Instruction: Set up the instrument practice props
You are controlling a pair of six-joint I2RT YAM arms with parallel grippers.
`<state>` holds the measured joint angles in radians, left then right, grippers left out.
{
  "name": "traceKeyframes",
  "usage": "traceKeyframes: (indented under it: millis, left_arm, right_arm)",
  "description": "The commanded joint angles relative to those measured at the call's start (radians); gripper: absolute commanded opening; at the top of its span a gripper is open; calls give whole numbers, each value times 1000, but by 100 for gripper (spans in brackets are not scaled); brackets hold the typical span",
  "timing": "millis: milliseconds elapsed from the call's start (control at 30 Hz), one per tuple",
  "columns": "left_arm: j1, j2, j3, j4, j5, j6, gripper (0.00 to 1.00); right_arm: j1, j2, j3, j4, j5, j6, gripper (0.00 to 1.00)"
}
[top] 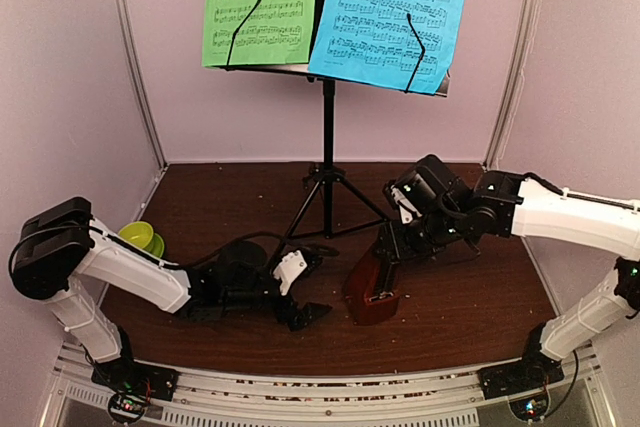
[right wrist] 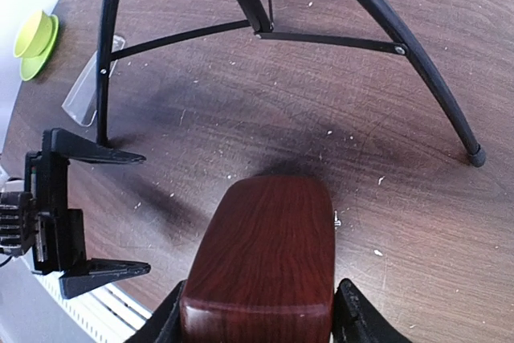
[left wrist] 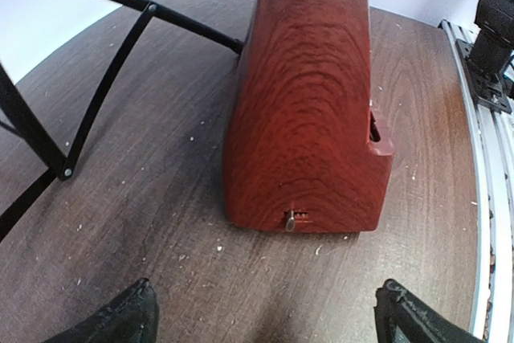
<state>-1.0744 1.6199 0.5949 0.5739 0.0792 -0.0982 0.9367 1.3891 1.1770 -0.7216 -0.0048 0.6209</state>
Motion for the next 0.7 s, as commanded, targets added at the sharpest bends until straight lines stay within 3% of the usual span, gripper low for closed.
traceKeyframes:
  millis: [0, 300, 600, 667]
  left_arm:
    - [-16, 18, 47, 31, 51, 49, 95]
    - [-73, 144, 160, 11, 22, 13, 90]
    - [-81, 244, 216, 50, 28, -48, 92]
    - [-84, 258, 222, 51, 35, -55, 88]
  right_arm:
    - [-18, -66, -7, 90, -23, -19, 0]
    - [-27, -53, 5, 61, 4, 52, 0]
    - [-26, -66, -16, 82, -1, 95, 0]
    - [-26, -69, -14, 84, 4, 100, 0]
